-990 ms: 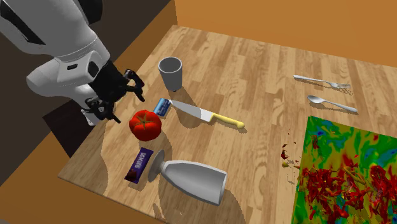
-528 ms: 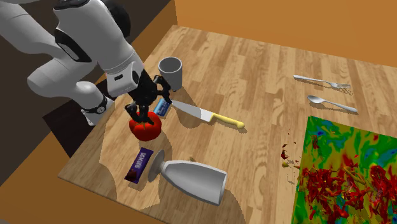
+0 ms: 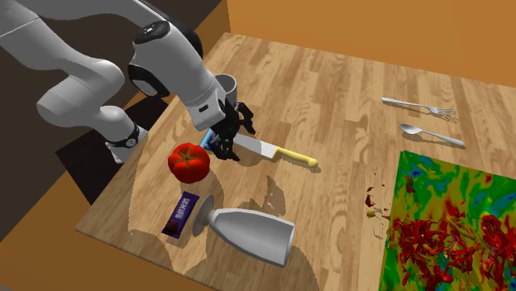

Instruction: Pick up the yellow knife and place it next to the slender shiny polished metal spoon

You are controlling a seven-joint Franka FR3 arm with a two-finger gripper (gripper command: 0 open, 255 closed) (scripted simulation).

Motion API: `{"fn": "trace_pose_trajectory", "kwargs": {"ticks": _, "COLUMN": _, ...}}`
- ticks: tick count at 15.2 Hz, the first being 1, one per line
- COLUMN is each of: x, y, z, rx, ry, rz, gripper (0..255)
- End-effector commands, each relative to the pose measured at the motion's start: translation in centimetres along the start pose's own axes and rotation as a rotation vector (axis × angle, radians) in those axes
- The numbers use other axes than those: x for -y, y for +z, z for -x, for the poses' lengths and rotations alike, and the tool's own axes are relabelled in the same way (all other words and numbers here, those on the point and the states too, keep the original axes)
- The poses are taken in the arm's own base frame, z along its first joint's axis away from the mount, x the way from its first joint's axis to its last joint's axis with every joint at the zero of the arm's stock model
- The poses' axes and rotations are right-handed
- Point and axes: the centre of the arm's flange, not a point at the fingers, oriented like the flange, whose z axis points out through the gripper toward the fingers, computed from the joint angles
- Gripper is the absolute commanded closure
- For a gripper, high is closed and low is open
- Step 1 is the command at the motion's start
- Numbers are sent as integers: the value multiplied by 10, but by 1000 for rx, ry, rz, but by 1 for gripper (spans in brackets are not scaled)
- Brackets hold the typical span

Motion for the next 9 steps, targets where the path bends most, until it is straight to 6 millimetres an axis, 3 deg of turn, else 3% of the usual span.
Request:
{"fn": "trace_pose_trajectory", "kwargs": {"ticks": 1, "x": 16, "y": 19, "z": -5, "rx": -26, "ry": -18, "rz": -19, "gripper": 0}}
{"fn": "trace_pose_trajectory", "kwargs": {"ticks": 4, "x": 39, "y": 45, "z": -13, "rx": -61, "ry": -46, "rz": -47, "gripper": 0}}
{"fn": "trace_pose_trajectory", "kwargs": {"ticks": 9, "x": 40, "y": 66, "z": -15, "rx": -62, "ry": -46, "rz": -47, "gripper": 0}}
